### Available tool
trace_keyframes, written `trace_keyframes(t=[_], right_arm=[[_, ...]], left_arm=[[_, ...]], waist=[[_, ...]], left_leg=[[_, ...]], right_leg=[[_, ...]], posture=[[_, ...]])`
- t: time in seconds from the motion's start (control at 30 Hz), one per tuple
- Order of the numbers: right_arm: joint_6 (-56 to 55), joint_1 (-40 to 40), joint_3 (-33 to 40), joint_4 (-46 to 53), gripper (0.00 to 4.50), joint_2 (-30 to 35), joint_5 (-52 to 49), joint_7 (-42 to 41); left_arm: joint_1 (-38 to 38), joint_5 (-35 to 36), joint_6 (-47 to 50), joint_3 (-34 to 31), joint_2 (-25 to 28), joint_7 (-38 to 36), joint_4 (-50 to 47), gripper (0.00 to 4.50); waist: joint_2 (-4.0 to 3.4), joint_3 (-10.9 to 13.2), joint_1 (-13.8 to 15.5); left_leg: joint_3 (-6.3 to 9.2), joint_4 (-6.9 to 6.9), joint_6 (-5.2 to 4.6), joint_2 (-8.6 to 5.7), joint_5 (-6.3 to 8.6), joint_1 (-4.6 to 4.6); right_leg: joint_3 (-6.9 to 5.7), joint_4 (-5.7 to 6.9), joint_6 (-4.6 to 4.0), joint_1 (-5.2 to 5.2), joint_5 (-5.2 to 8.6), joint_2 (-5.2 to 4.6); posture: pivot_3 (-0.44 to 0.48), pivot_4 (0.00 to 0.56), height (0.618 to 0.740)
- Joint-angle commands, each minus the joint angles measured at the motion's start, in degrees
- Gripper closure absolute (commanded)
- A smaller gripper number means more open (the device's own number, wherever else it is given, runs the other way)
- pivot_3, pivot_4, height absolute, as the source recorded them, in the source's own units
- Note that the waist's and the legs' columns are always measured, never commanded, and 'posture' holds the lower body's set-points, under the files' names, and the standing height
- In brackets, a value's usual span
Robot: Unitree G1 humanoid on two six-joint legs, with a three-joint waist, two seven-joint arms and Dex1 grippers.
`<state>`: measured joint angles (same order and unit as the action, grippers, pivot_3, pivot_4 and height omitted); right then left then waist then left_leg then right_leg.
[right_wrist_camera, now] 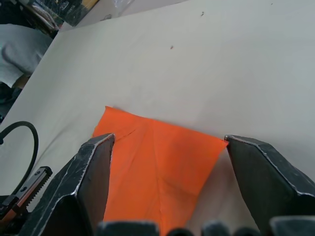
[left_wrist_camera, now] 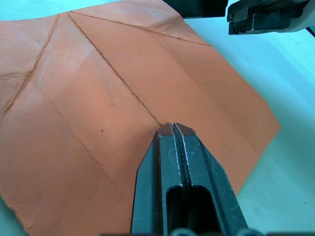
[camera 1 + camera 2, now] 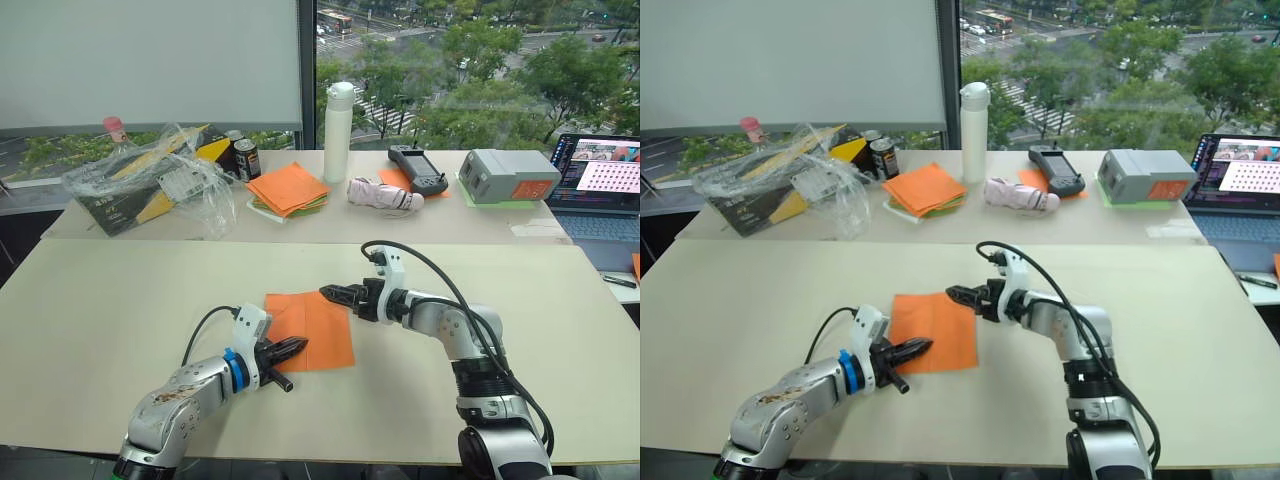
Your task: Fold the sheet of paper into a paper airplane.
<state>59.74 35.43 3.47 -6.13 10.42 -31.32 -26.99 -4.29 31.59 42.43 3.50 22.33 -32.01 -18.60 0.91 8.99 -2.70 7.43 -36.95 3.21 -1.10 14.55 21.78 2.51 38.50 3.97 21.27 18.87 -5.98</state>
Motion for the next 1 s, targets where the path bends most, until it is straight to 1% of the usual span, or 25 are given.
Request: trace_keyframes(t=[0.03,0.33,0.43,0.53,0.6,0.67,0.77,0.9,1.0], right_arm=[[0.4,0.8,0.5,1.6,1.39,0.2,-1.1,-0.5],[1.0,0.4,0.4,2.4,4.49,0.6,-1.5,-0.5],[0.7,0.5,-0.2,3.2,4.49,0.9,-1.2,-0.6],[-1.6,0.3,-3.3,6.0,4.49,2.5,0.7,-1.8],[-4.3,0.1,-6.6,8.3,4.49,4.3,2.9,-2.9],[-9.4,-0.2,-12.1,11.2,4.49,7.3,7.5,-4.7],[-16.0,-0.6,-18.3,14.1,4.49,10.6,13.1,-6.8],[-21.1,-0.9,-22.7,16.1,4.49,12.6,17.5,-8.7],[-26.7,-0.3,-27.4,16.6,4.49,14.7,23.9,-9.3]], left_arm=[[0.4,-0.2,-0.4,-0.1,-0.1,0.2,-1.5,4.50],[0.4,-0.2,-0.6,0.0,-0.1,0.0,-1.2,4.50],[0.3,-0.2,-0.6,0.1,-0.2,0.1,-1.2,4.50],[0.3,-0.2,-0.5,0.1,-0.2,0.0,-1.3,4.50],[0.4,-0.2,-0.5,0.1,-0.2,0.0,-1.3,4.50],[0.4,-0.2,-0.5,0.1,-0.2,0.0,-1.3,4.50],[0.3,-0.2,-0.5,0.1,-0.2,0.0,-1.2,4.50],[0.2,-0.3,-0.6,0.3,-0.4,0.0,-1.0,4.50],[0.1,-0.3,-0.7,0.4,-0.6,0.1,-1.0,4.50]], waist=[[0.00,0.0,0.0],[0.00,0.0,0.0],[0.00,0.0,0.0],[0.00,0.0,0.0],[0.00,0.0,0.0],[0.00,0.0,0.0],[0.00,0.0,0.0],[0.00,0.0,0.0],[0.00,0.0,0.1]], left_leg=[[0.00,0.00,0.00,0.00,0.00,0.00],[0.00,0.00,0.00,0.00,0.00,0.00],[0.00,0.00,0.00,0.00,0.00,0.00],[0.00,0.00,0.00,0.00,0.00,0.01],[0.00,0.00,0.00,0.00,0.00,0.01],[0.00,0.00,0.00,0.00,0.00,0.01],[0.00,-0.01,0.00,0.00,0.00,0.01],[0.00,-0.01,0.00,0.00,0.00,0.02],[0.00,-0.01,0.00,0.00,0.00,0.02]], right_leg=[[0.00,0.00,0.00,0.00,0.00,0.00],[0.00,0.00,0.00,0.00,0.00,0.00],[0.00,0.01,0.00,0.00,0.00,0.00],[0.00,0.00,0.00,0.00,0.00,0.00],[0.00,0.00,0.00,0.00,0.00,0.00],[0.00,-0.01,0.00,0.01,0.00,0.00],[0.00,-0.02,0.00,0.02,0.00,0.00],[-0.01,-0.03,0.00,0.02,0.00,0.00],[-0.01,-0.03,0.00,0.02,0.00,0.00]], posture=[[0.000,0.150,0.740],[0.000,0.150,0.740],[0.000,0.150,0.740],[0.000,0.150,0.740],[0.000,0.150,0.740],[0.000,0.150,0.740],[0.000,0.150,0.740],[0.000,0.150,0.740],[0.000,0.150,0.740]])
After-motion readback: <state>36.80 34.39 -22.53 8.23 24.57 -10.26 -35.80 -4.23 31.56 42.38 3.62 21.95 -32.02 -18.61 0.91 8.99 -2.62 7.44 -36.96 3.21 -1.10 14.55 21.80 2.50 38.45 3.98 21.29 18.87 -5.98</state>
